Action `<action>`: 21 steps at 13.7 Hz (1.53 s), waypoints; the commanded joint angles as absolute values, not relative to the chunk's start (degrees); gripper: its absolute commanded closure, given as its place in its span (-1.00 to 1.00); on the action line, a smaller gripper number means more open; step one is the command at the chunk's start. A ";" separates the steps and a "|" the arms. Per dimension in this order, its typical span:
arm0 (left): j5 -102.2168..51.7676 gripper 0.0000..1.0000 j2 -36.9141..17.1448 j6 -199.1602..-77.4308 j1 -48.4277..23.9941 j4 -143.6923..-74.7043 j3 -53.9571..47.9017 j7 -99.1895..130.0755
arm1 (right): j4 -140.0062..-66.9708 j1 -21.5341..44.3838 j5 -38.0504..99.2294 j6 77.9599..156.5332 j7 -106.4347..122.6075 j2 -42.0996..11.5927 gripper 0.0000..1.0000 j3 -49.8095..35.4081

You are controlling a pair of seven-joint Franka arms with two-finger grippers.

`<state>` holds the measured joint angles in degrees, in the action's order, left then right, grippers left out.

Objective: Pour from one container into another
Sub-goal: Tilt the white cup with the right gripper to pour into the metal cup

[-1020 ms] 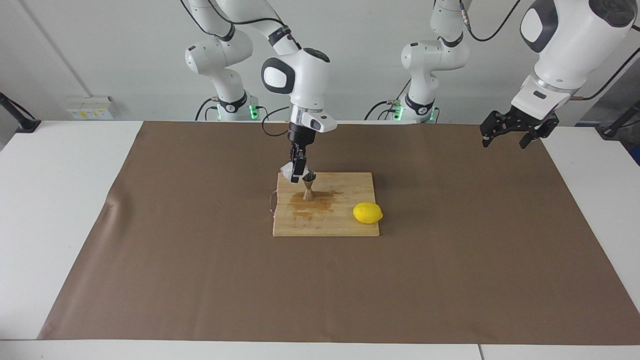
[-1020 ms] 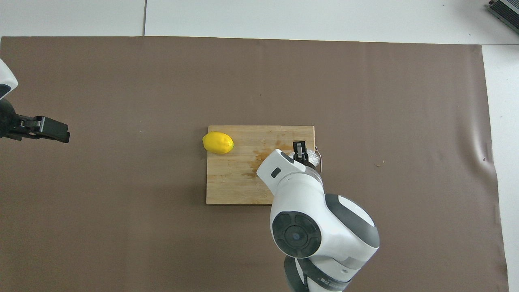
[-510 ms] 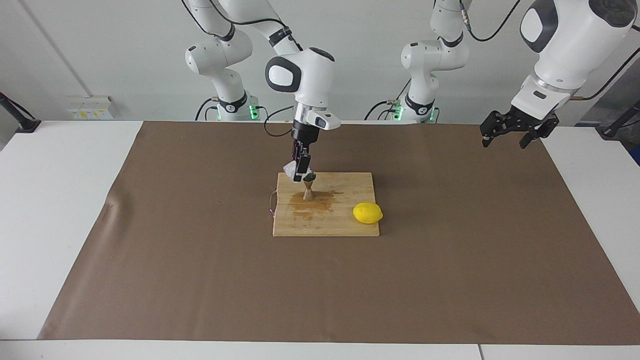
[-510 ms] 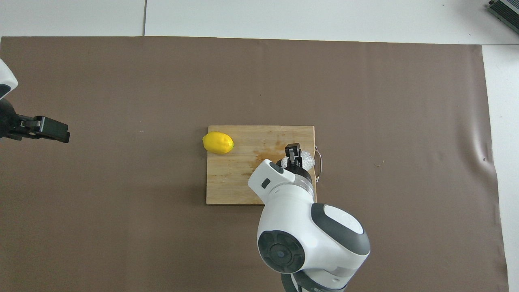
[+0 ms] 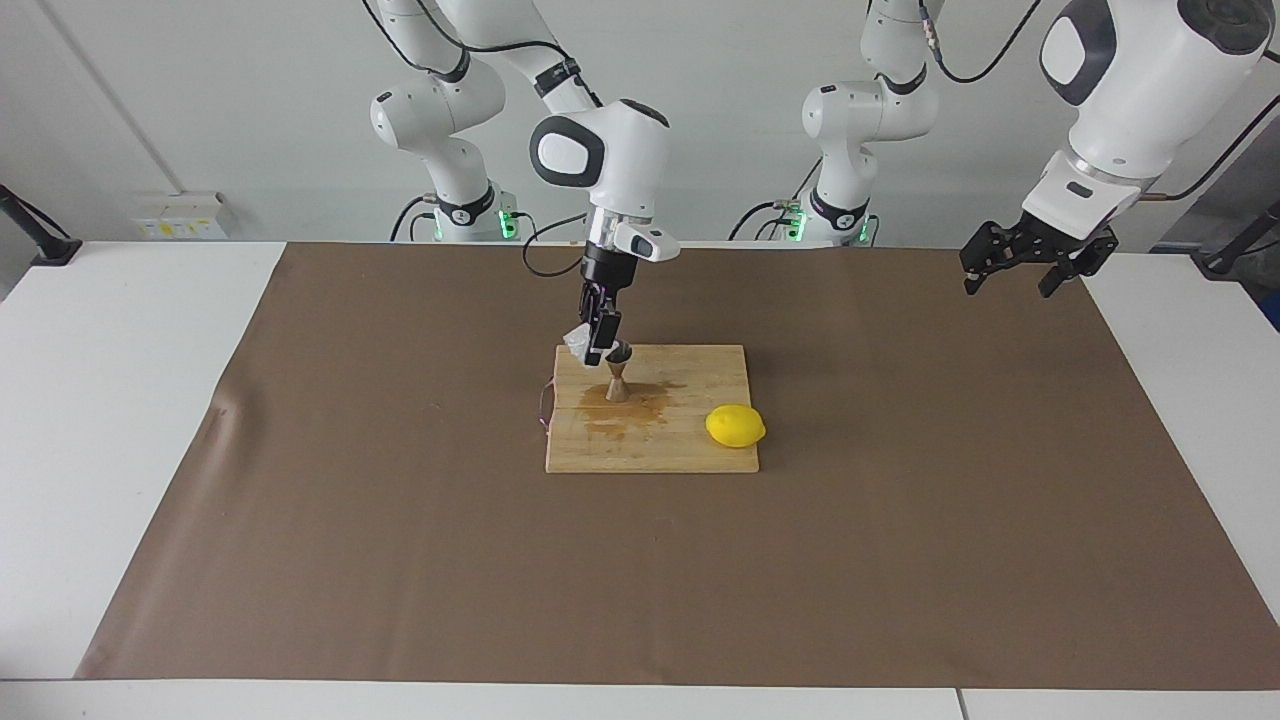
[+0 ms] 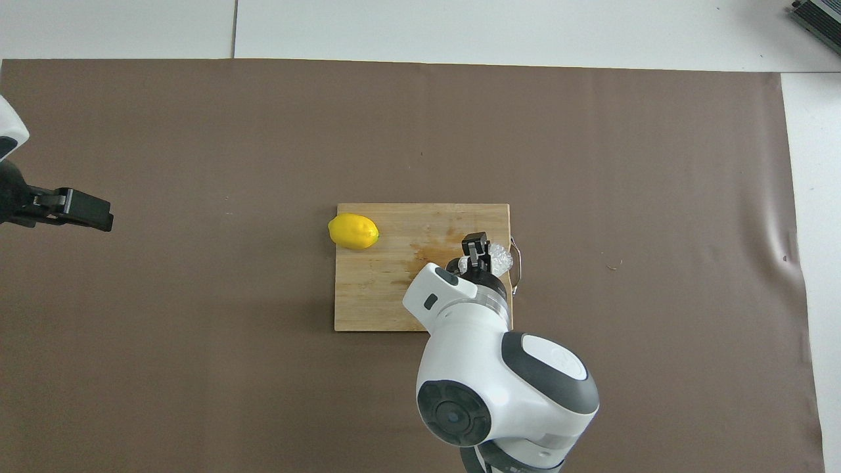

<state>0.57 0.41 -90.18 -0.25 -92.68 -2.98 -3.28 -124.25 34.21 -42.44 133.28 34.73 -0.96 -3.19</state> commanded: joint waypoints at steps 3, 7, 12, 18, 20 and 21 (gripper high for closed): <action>-0.09 -1.00 0.79 -91.14 -0.62 -93.52 -2.55 -2.99 | -125.86 33.57 -45.88 134.30 32.26 0.62 1.00 -3.60; -0.09 -1.00 0.79 -91.14 -0.62 -93.52 -2.55 -2.99 | -126.03 34.10 -47.63 133.68 30.07 1.14 1.00 -3.69; -0.09 -1.00 0.79 -91.14 -0.62 -93.43 -2.55 -2.99 | -127.35 34.63 -50.89 134.38 26.10 1.93 1.00 -3.69; -0.09 -1.00 0.79 -91.14 -0.62 -93.43 -2.55 -2.99 | -127.36 34.63 -51.94 134.56 26.01 1.67 1.00 -3.78; -0.09 -1.00 0.79 -91.14 -0.62 -93.43 -2.55 -2.99 | -126.74 34.63 -50.89 134.04 25.58 1.50 1.00 -3.87; -0.09 -1.00 0.79 -91.14 -0.62 -93.43 -2.55 -2.99 | -126.48 34.63 -50.11 133.95 24.18 1.32 1.00 -4.13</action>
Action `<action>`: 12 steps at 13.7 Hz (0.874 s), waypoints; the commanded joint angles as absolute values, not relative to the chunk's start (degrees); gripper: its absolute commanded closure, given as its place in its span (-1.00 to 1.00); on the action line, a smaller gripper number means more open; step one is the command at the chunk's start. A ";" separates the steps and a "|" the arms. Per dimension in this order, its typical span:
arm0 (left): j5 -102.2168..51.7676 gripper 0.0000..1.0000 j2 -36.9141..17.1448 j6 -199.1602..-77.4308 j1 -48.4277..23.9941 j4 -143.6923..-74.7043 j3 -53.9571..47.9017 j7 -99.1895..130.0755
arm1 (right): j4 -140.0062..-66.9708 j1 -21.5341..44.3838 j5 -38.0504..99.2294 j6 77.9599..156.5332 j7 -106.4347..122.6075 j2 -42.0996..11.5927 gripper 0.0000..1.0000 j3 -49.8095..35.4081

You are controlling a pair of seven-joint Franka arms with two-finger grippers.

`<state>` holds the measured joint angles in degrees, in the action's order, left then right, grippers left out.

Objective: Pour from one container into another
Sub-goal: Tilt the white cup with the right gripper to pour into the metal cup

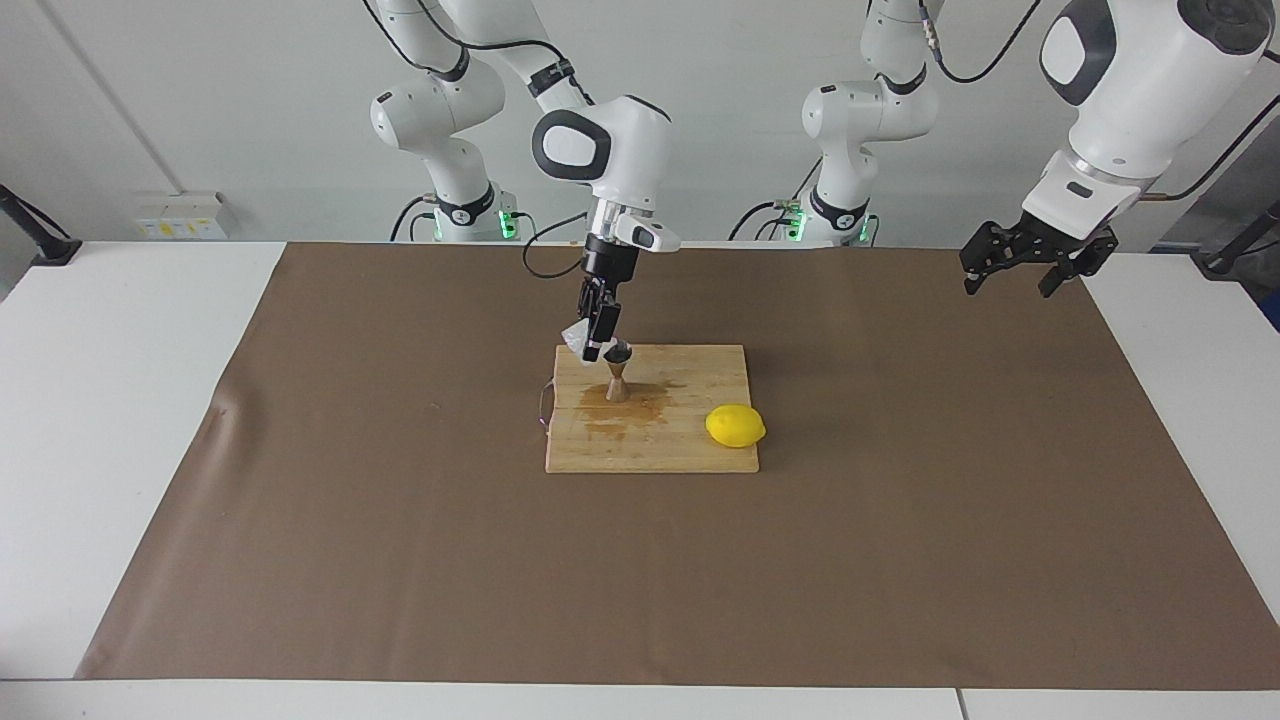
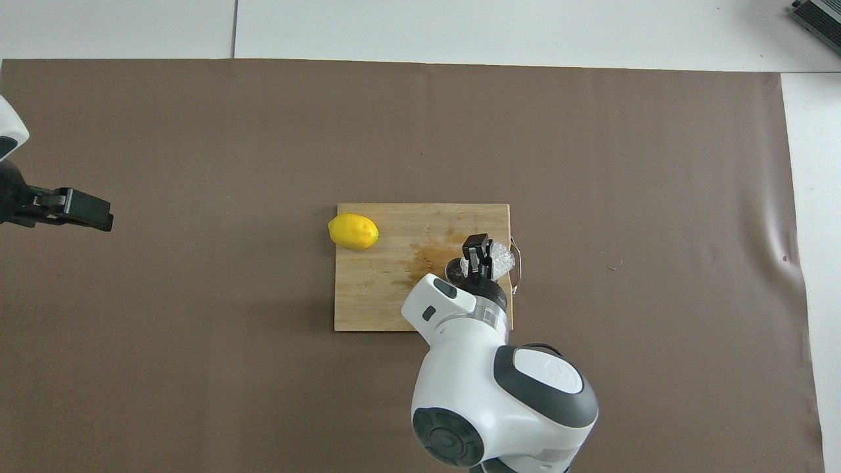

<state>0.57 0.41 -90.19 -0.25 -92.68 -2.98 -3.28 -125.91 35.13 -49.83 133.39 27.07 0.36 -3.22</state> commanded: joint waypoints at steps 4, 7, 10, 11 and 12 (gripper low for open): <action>-0.09 -1.00 0.79 -91.14 -0.62 -93.43 -2.55 -2.99 | -125.51 34.54 -45.54 134.03 24.43 1.23 1.00 -4.13; -0.09 -1.00 0.79 -91.14 -0.62 -93.43 -2.55 -2.99 | -124.72 34.45 -43.25 134.30 25.04 1.05 1.00 -4.13; -0.09 -1.00 0.79 -91.14 -0.62 -93.43 -2.55 -2.99 | -124.37 33.93 -39.47 134.38 26.80 1.05 1.00 -4.13; -0.09 -1.00 0.79 -91.14 -0.62 -93.43 -2.55 -2.99 | -124.37 33.93 -38.07 134.47 26.89 1.05 1.00 -4.13; -0.09 -1.00 0.79 -91.14 -0.62 -93.43 -2.55 -2.99 | -124.28 33.58 -36.93 134.47 27.24 1.05 1.00 -4.13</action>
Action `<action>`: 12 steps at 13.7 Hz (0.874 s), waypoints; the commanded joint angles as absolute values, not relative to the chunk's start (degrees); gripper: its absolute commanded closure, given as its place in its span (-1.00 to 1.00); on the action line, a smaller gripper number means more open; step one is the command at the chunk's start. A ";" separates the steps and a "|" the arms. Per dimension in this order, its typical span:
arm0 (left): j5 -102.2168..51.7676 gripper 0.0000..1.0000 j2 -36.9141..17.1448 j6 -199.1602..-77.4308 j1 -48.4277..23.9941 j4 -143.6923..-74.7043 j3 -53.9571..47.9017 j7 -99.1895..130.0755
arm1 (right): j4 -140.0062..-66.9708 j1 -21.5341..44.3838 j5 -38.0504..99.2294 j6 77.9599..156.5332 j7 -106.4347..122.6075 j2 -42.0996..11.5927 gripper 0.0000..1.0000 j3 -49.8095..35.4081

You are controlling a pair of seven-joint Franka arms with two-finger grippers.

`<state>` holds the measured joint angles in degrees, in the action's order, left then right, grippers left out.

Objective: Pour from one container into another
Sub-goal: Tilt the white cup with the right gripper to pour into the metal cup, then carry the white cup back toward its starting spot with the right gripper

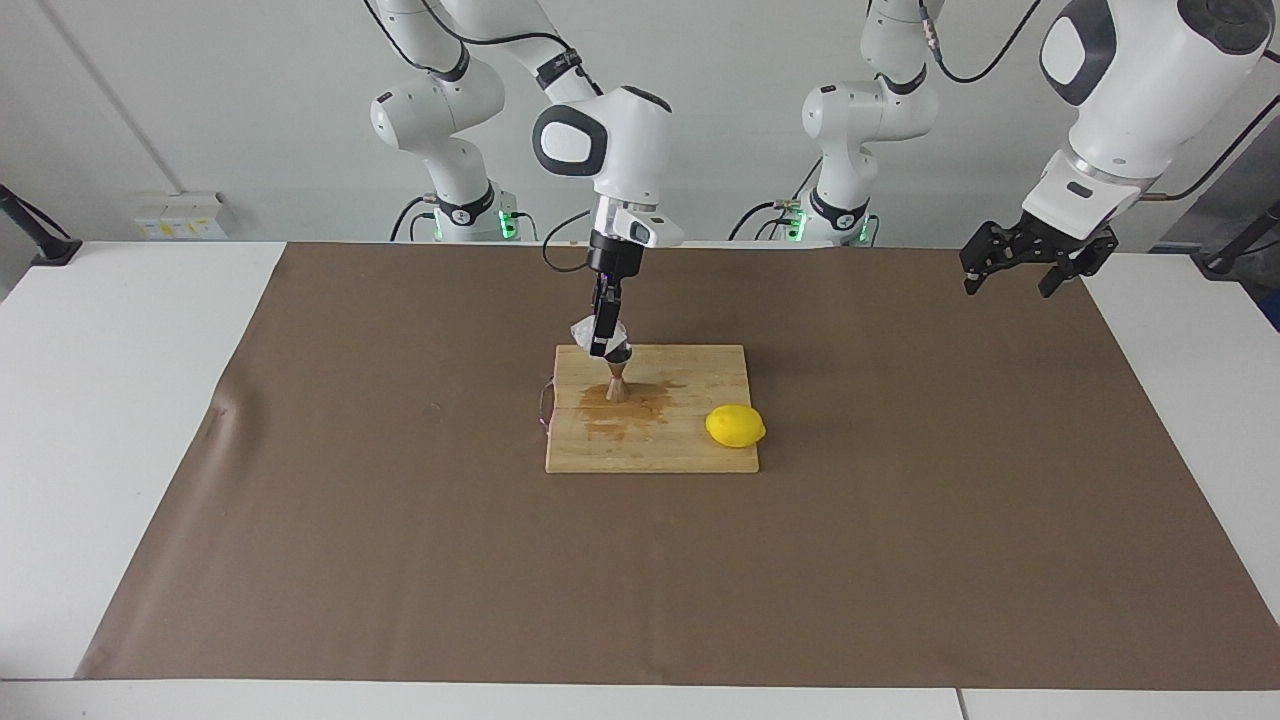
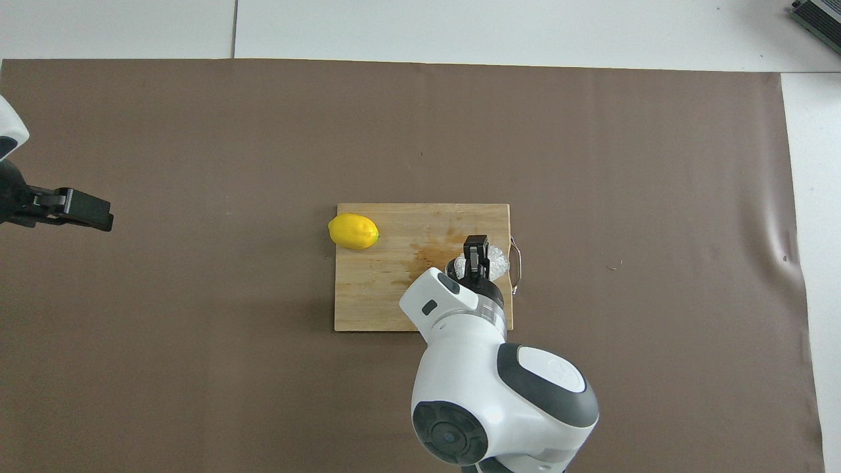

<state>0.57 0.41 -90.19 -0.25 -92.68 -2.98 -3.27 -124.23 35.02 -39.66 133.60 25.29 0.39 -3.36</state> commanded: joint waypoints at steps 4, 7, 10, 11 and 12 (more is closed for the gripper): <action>-0.09 -1.00 0.79 -91.14 -0.62 -93.43 -2.55 -2.99 | -123.14 31.21 -28.41 134.56 34.52 0.97 1.00 -3.96; -0.09 -1.00 0.79 -91.14 -0.62 -93.43 -2.55 -2.99 | -122.78 29.10 -23.75 134.65 37.95 0.97 1.00 -3.96; -0.09 -1.00 0.79 -91.23 -0.62 -93.43 -2.55 -2.99 | -122.78 25.42 -14.27 135.00 46.64 0.97 1.00 -3.96; -0.09 -1.00 0.79 -91.23 -0.62 -93.43 -2.55 -2.99 | -122.87 23.92 -10.93 135.87 50.32 0.97 1.00 -3.96; -0.09 -1.00 0.79 -91.40 -0.53 -93.43 -2.55 -3.08 | -122.96 22.51 -7.51 137.10 54.62 0.27 1.00 -3.96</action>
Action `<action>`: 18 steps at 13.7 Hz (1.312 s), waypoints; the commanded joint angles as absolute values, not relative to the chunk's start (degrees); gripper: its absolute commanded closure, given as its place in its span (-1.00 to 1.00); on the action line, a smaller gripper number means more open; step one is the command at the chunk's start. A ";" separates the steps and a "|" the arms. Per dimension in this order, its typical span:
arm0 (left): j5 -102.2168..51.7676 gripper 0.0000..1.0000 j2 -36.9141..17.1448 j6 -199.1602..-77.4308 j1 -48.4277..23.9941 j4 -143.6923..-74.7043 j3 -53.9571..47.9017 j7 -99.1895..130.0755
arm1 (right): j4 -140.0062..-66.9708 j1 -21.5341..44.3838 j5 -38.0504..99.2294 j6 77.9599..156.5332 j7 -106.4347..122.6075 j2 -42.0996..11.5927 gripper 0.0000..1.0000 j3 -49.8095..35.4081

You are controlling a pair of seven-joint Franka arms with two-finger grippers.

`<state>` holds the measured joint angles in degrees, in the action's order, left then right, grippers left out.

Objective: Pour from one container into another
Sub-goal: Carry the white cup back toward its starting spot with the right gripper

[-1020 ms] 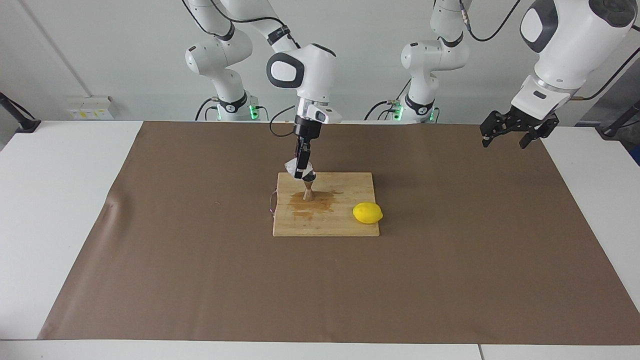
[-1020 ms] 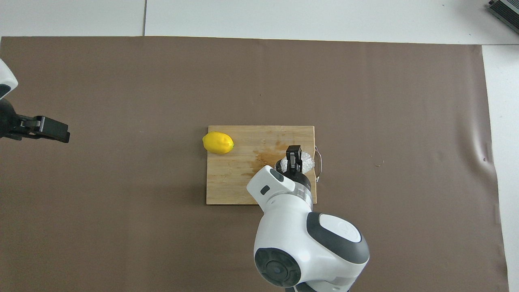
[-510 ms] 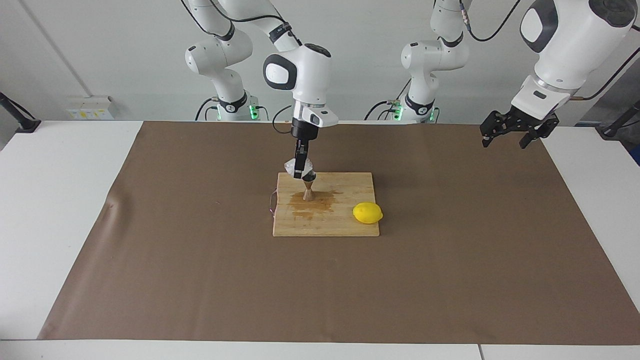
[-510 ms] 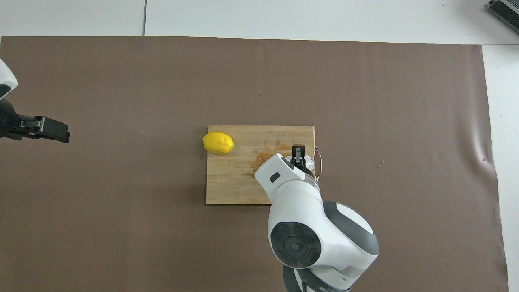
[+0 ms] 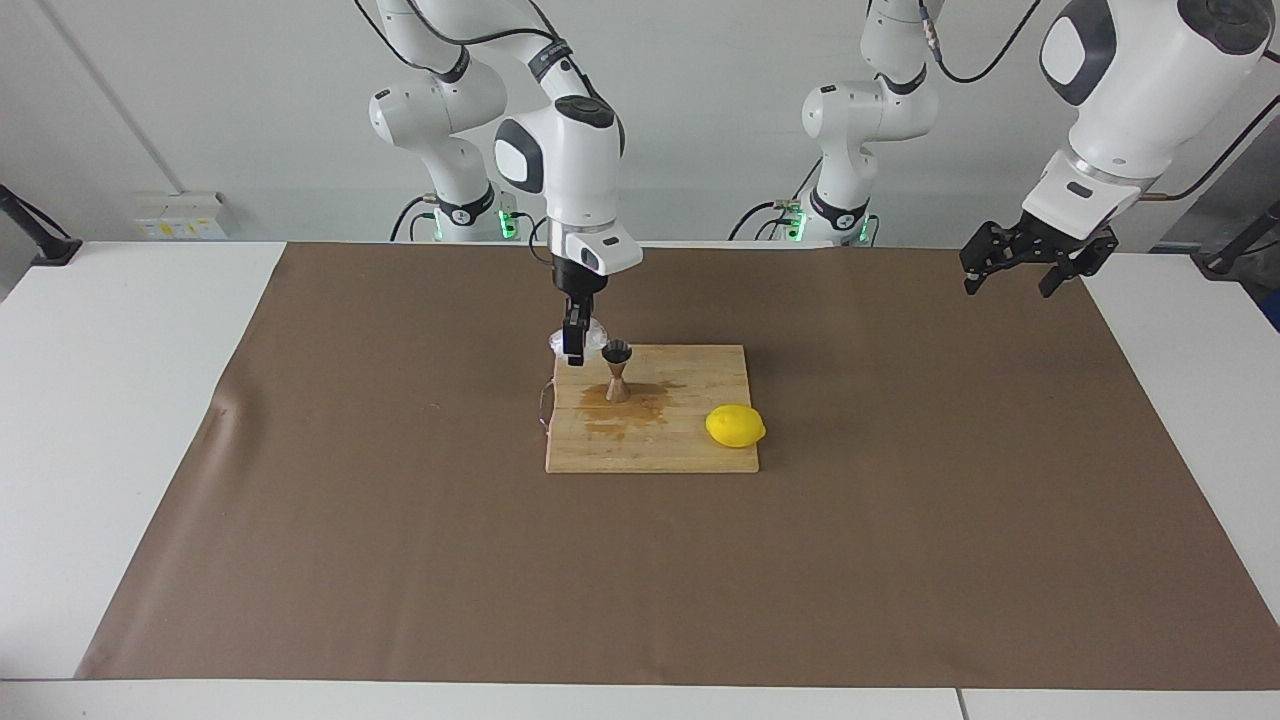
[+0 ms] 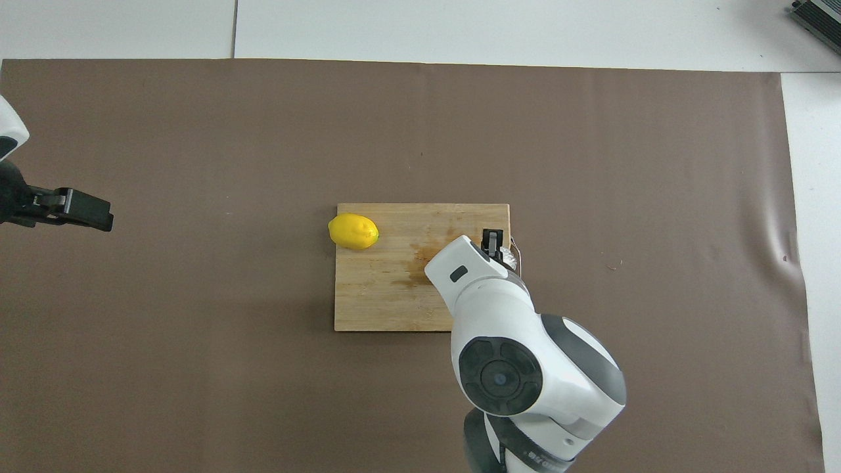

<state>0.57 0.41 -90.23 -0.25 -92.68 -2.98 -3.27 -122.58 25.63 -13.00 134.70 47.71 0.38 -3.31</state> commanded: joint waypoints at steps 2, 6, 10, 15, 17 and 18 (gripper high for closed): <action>-0.09 -1.00 0.79 -91.84 -0.44 -93.43 -2.55 -3.25 | -123.48 19.00 -0.39 137.37 61.75 0.00 1.00 -3.87; -0.09 -1.00 0.53 -92.11 -0.53 -93.43 -2.55 -3.25 | -125.60 12.41 8.95 137.11 71.61 -1.75 1.00 -3.95; -0.09 -1.00 0.53 -92.11 -0.61 -93.43 -2.55 -3.25 | -126.56 5.82 19.92 137.37 84.95 -4.83 1.00 -3.87; -0.09 -1.00 0.44 -92.46 -0.53 -93.43 -2.55 -3.25 | -130.07 0.36 25.13 137.81 93.07 -5.54 1.00 -3.87; -0.09 -1.00 0.26 -92.99 -0.96 -93.43 -2.55 -3.25 | -131.22 -0.44 30.03 139.47 96.48 -5.97 1.00 -3.87; -0.09 -1.00 0.26 -93.16 -0.97 -93.51 -2.55 -3.25 | -132.09 -0.53 32.93 140.96 98.85 -6.41 1.00 -3.78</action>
